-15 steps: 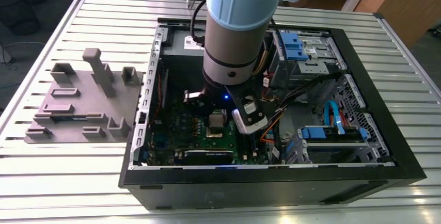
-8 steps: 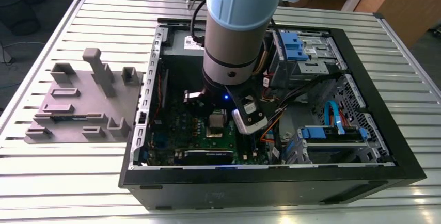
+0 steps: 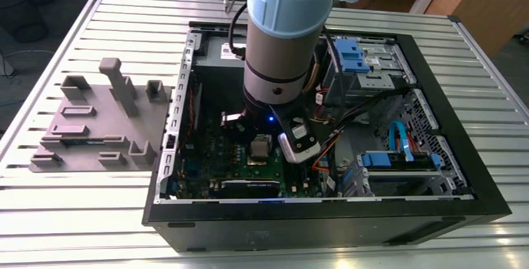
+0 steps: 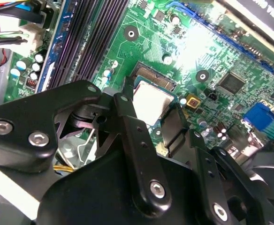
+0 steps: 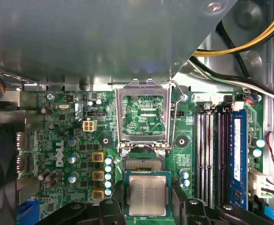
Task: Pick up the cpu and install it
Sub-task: 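Place the cpu into insertion slot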
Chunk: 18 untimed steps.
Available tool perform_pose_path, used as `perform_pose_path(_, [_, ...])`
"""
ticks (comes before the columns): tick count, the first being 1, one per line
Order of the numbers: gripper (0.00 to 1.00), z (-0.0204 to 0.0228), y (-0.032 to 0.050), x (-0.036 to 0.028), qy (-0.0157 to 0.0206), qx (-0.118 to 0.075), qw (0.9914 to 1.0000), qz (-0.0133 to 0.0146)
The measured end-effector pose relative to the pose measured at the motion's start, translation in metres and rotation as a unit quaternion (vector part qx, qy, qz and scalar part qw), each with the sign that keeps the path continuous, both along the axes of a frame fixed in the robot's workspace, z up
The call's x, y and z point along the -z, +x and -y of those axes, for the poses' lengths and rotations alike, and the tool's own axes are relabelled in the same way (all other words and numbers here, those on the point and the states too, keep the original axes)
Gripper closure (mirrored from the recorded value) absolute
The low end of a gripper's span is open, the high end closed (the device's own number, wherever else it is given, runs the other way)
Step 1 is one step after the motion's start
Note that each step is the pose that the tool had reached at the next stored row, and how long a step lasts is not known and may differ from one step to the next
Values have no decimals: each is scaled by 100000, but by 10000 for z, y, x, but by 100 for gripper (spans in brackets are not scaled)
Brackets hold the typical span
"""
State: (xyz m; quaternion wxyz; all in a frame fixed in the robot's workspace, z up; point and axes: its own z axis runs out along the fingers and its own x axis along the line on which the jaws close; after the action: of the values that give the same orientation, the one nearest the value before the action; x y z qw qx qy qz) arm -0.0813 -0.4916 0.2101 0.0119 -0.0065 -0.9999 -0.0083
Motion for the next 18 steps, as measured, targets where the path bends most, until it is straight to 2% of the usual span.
perform_pose_path(8, [53, 0, -3, 110, 4, 1, 100000, 2])
perform_pose_path(18, [53, 0, -21, 140, 41, -1099, 99994, 0])
